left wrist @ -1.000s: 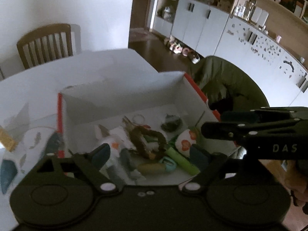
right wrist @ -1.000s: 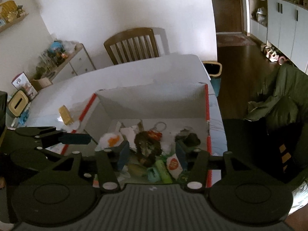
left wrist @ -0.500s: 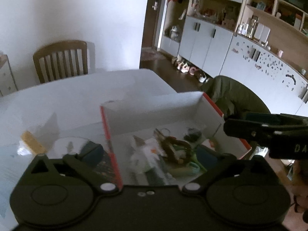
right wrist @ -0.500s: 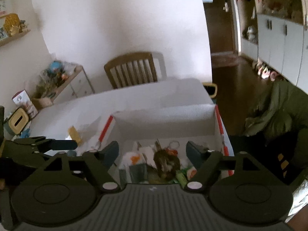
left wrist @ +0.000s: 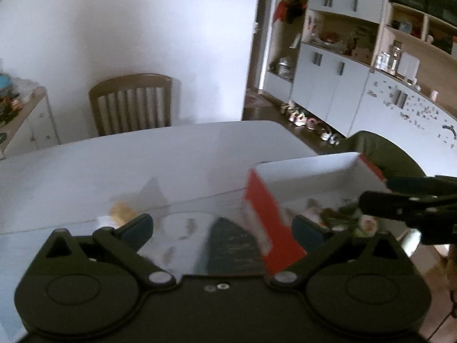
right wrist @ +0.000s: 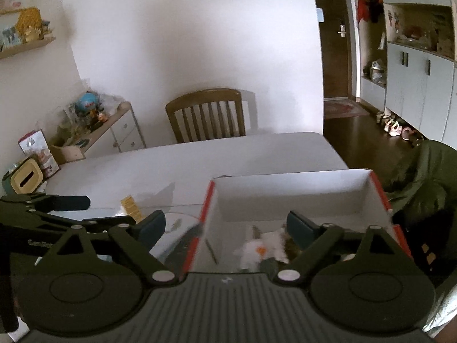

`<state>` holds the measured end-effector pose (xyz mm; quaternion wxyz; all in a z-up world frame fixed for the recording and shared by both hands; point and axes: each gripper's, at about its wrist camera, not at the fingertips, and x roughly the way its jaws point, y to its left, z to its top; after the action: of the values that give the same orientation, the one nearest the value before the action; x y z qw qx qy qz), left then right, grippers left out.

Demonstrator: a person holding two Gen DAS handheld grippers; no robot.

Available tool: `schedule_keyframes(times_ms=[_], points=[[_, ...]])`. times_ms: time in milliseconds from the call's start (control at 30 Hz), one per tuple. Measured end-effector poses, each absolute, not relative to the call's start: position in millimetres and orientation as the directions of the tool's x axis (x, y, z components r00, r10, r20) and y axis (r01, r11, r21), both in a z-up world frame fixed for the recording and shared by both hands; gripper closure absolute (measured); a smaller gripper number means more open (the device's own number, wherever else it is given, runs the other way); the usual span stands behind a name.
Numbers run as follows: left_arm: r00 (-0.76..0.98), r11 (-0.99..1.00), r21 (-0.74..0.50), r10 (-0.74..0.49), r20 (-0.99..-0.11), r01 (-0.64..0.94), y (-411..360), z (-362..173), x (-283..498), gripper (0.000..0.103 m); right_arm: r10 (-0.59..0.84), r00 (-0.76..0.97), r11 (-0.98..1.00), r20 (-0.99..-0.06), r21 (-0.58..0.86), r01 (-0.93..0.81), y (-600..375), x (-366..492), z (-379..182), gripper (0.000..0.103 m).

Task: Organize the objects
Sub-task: 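Withdraw both tools from the box and move them over the table, then grasp the clear plastic bag with the left tool while the right tool grasps the yellow paper box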

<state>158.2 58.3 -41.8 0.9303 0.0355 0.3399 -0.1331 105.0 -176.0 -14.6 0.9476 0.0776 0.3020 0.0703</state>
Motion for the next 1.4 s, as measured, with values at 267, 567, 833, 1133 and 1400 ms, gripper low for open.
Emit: schedule_keyframes(times_ms=[267, 567, 833, 1133, 1400], points=[[0.743, 0.976, -0.054, -0.197, -0.640, 0.212, 128.6, -48.3, 178.9, 0.000, 0.157, 0.819, 0.980, -0.552, 0.192, -0.058, -115.6, 125.4, -18.5, 0.010], [0.774, 0.976, 0.030, -0.153, -0.615, 0.216, 170.3, -63.5, 198.5, 0.000, 0.202, 0.785, 0.979, -0.586, 0.130, -0.155, -51.8, 163.6, -31.3, 0.010], [0.767, 0.979, 0.042, -0.130, -0.629, 0.200, 188.9, -98.4, 221.2, 0.000, 0.185, 0.750, 0.973, -0.635, 0.013, -0.229, -1.2, 204.7, -47.8, 0.010], [0.694, 0.977, -0.007, -0.155, -0.703, 0.211, 205.9, -141.1, 255.1, 0.001, 0.229, 0.653, 0.963, -0.722, 0.069, -0.261, 23.2, 249.1, -78.4, 0.010], [0.671, 0.978, -0.012, -0.151, -0.726, 0.207, 205.2, -165.8, 272.7, 0.007, 0.236, 0.601, 0.960, -0.764, 0.090, -0.263, 40.3, 280.5, -103.6, 0.011]])
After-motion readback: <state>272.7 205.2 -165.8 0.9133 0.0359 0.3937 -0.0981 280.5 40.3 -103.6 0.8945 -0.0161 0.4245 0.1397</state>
